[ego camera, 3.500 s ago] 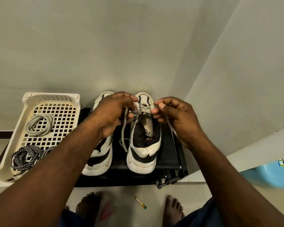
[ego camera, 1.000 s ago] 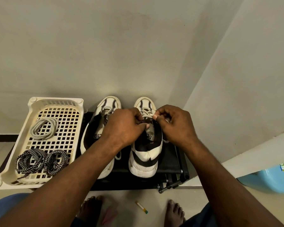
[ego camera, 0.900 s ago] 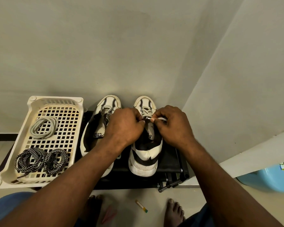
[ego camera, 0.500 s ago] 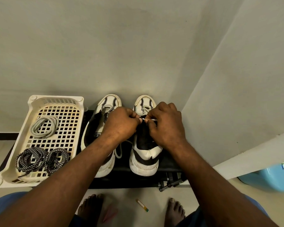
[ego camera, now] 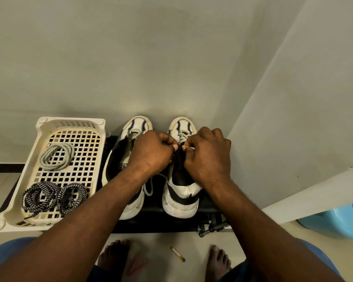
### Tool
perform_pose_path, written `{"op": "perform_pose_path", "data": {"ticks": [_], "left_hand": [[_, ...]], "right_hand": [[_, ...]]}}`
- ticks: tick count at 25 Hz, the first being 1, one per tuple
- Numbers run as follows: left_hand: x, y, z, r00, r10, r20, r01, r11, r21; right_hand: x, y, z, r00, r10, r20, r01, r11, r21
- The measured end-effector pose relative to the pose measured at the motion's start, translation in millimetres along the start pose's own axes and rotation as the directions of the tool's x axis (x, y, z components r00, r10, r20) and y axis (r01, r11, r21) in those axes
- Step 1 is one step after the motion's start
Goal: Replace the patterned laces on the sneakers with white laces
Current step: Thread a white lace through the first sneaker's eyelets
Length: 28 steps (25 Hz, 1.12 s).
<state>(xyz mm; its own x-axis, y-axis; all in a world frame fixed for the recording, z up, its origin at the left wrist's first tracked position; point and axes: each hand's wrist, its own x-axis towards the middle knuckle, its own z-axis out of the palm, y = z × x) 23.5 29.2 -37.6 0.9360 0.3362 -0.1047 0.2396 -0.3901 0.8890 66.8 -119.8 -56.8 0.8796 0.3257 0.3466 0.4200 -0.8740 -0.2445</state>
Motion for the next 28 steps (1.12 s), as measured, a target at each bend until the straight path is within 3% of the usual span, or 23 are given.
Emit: {"op": "perform_pose_path", "data": {"ticks": [4, 6, 10, 12, 13, 14, 15, 17, 18, 19, 20, 21, 22, 23, 24, 25, 26, 28], "left_hand": [[5.3, -8.5, 4.5, 0.999, -0.043, -0.012, 0.043, 0.998, -0.040], [5.8, -8.2, 8.7, 1.000, -0.010, -0.015, 0.011, 0.999, 0.040], [1.8, 0.4, 12.3, 0.983, 0.115, -0.145, -0.061, 0.940, 0.336], [2.4, 5.0, 5.0, 0.961, 0.130, -0.244, -0.034, 0.931, 0.363], [4.0, 6.8, 0.2, 0.954, 0.114, -0.278, -0.042, 0.967, 0.250], [4.7, 12.6, -4.6, 0.956, 0.066, -0.286, -0.062, 0.998, 0.021], [3.4, 22.4, -10.7, 0.969, -0.015, -0.248, -0.062, 0.952, -0.299], [-2.7, 39.6, -30.0, 0.998, -0.063, -0.015, 0.027, 0.618, -0.786], [-5.2, 46.1, -42.6, 0.995, -0.029, 0.097, 0.098, 0.491, -0.866], [-5.5, 48.7, -53.4, 0.987, -0.015, 0.161, 0.147, 0.502, -0.852], [-5.4, 47.7, -59.8, 0.988, -0.018, 0.156, 0.129, 0.664, -0.736], [-5.7, 43.0, -59.8, 0.996, 0.007, 0.088, 0.033, 0.895, -0.444], [-6.5, 37.5, -56.5, 0.997, 0.079, 0.016, -0.079, 0.997, 0.009], [-6.0, 28.8, -48.7, 0.987, 0.156, 0.043, -0.161, 0.910, 0.381], [-7.5, 22.2, -37.7, 0.978, 0.158, 0.134, -0.207, 0.779, 0.591], [-8.9, 17.7, -27.7, 0.971, 0.134, 0.197, -0.234, 0.692, 0.683], [-8.9, 14.8, -20.7, 0.968, 0.143, 0.208, -0.248, 0.682, 0.688], [-7.5, 15.9, -18.0, 0.966, 0.212, 0.148, -0.258, 0.802, 0.539]], "right_hand": [[2.5, 4.1, 0.4, 1.000, 0.007, 0.030, -0.012, 0.981, 0.191], [3.2, 6.2, -1.1, 0.996, 0.048, 0.069, -0.065, 0.960, 0.274], [1.6, 12.0, 2.4, 0.998, -0.028, 0.062, 0.020, 0.992, 0.124], [1.8, 15.7, 6.7, 0.995, 0.009, 0.102, -0.016, 0.998, 0.066], [1.6, 16.7, 7.9, 0.992, 0.044, 0.116, -0.051, 0.997, 0.061], [1.0, 17.3, 8.3, 0.990, 0.069, 0.121, -0.077, 0.995, 0.062], [0.2, 17.2, 7.9, 0.989, 0.083, 0.121, -0.092, 0.993, 0.073], [-0.9, 15.5, 7.1, 0.987, 0.110, 0.117, -0.123, 0.986, 0.111], [-1.2, 14.1, 6.9, 0.985, 0.126, 0.115, -0.140, 0.982, 0.126], [-1.5, 12.9, 6.5, 0.983, 0.141, 0.115, -0.157, 0.978, 0.139], [-1.7, 12.5, 6.0, 0.980, 0.158, 0.120, -0.175, 0.973, 0.152], [-1.7, 12.4, 5.7, 0.977, 0.175, 0.124, -0.195, 0.966, 0.169], [-1.5, 12.4, 5.4, 0.973, 0.191, 0.126, -0.212, 0.959, 0.186], [-1.7, 12.3, 4.6, 0.971, 0.203, 0.125, -0.225, 0.953, 0.201], [-1.9, 11.7, 3.6, 0.969, 0.210, 0.128, -0.234, 0.949, 0.210], [-2.0, 11.0, 2.4, 0.968, 0.216, 0.130, -0.241, 0.946, 0.219], [-2.0, 11.1, 2.3, 0.966, 0.222, 0.132, -0.247, 0.942, 0.225], [-1.9, 11.3, 4.0, 0.964, 0.227, 0.135, -0.253, 0.940, 0.228]]}}
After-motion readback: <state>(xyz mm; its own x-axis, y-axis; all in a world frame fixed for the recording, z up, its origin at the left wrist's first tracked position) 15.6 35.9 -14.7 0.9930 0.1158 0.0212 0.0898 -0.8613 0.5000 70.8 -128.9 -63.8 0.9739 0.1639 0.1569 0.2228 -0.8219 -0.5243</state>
